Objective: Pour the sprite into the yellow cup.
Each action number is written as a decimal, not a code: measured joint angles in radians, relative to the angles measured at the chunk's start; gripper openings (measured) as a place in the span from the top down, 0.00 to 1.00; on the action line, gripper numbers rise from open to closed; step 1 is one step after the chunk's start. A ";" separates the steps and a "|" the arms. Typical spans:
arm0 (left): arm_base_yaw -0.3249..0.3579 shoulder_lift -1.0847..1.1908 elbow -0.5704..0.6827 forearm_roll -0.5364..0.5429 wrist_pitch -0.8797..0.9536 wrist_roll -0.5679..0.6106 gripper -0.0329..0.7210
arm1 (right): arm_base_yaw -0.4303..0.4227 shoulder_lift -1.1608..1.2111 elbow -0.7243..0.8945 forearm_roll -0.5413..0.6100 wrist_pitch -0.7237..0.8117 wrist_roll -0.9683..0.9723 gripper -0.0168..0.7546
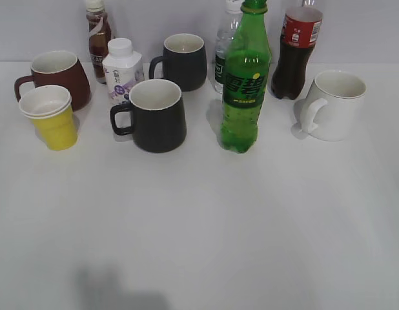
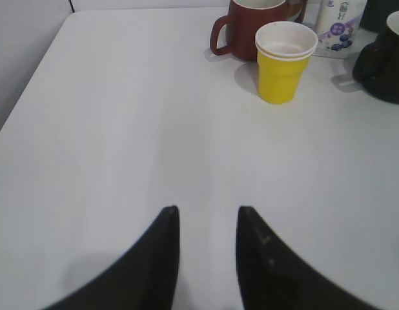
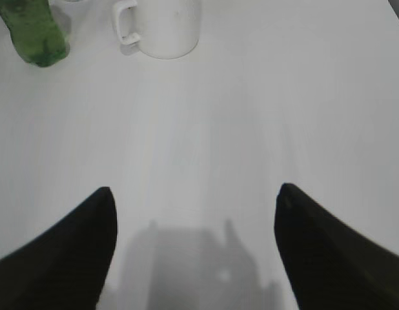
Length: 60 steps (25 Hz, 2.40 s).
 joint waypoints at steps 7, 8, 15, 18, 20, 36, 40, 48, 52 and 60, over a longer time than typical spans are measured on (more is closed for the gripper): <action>0.000 0.000 0.000 0.000 0.000 0.000 0.64 | 0.000 0.000 0.000 0.000 0.000 0.000 0.24; 0.000 0.000 0.000 0.000 0.000 0.000 0.64 | 0.000 0.000 0.000 0.000 0.000 0.000 0.24; 0.000 0.000 0.000 0.000 0.000 0.000 0.64 | 0.000 0.000 0.000 0.000 0.000 0.000 0.24; 0.000 0.000 0.000 0.000 0.000 0.000 0.64 | 0.000 0.000 0.000 0.000 0.000 0.000 0.24; 0.000 0.000 0.000 0.000 0.000 0.000 0.64 | 0.000 0.000 0.000 0.005 0.000 0.000 0.24; 0.000 0.000 0.000 0.000 0.000 0.000 0.64 | 0.000 0.000 0.000 0.000 0.000 0.000 0.24; -0.008 0.000 0.000 -0.003 -0.002 0.000 0.64 | 0.000 0.000 -0.001 0.000 -0.003 0.000 0.24; -0.068 0.082 0.007 0.036 -0.369 0.000 0.64 | 0.000 0.170 -0.023 0.061 -0.370 0.000 0.24; -0.068 0.201 0.109 0.026 -0.635 0.000 0.64 | 0.000 0.361 -0.023 0.128 -0.517 0.000 0.24; -0.068 0.611 0.238 0.007 -1.131 0.000 0.64 | 0.101 0.702 -0.023 0.161 -0.800 -0.131 0.45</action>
